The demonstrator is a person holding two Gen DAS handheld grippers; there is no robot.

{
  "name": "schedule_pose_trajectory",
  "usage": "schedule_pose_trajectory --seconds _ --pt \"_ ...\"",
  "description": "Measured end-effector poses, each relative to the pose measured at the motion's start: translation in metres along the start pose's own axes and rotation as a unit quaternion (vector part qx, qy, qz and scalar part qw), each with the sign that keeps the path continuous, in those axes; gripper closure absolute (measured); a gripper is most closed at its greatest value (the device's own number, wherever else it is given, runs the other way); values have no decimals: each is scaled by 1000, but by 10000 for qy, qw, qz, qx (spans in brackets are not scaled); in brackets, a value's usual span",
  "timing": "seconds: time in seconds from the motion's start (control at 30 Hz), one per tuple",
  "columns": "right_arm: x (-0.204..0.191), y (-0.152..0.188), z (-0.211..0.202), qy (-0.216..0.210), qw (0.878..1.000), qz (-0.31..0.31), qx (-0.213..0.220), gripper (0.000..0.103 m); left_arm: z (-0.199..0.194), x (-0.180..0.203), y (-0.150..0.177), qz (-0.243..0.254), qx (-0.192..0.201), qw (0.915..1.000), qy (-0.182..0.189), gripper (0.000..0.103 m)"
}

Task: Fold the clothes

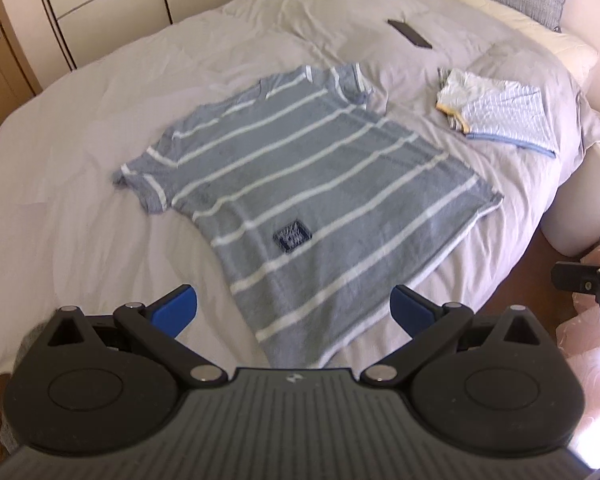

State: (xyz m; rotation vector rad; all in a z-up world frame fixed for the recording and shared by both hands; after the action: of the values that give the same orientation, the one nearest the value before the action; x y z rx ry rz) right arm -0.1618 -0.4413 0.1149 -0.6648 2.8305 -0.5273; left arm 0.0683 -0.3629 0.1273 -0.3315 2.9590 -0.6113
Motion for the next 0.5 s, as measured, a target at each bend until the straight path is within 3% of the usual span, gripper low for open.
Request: schedule_pose_trajectory --seconds 0.5 --pt "-11 17 11 -45 9994 -130 -308 3 0 -13 11 -130 -92 9999 -5 2"
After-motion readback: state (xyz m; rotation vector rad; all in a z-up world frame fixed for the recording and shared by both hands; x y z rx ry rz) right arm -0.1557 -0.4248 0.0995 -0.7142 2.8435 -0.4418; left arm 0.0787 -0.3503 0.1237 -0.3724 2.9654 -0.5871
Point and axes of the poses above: each gripper's, at about its wrist camera, not at the fingertips, and z roughly the way its jaws point, x to its right, y to its underside, the point moved 1 cm from there along z, roughly the way its jaws point, and after that the axes turned 8 degrees about -x, right-handed, at the moved point
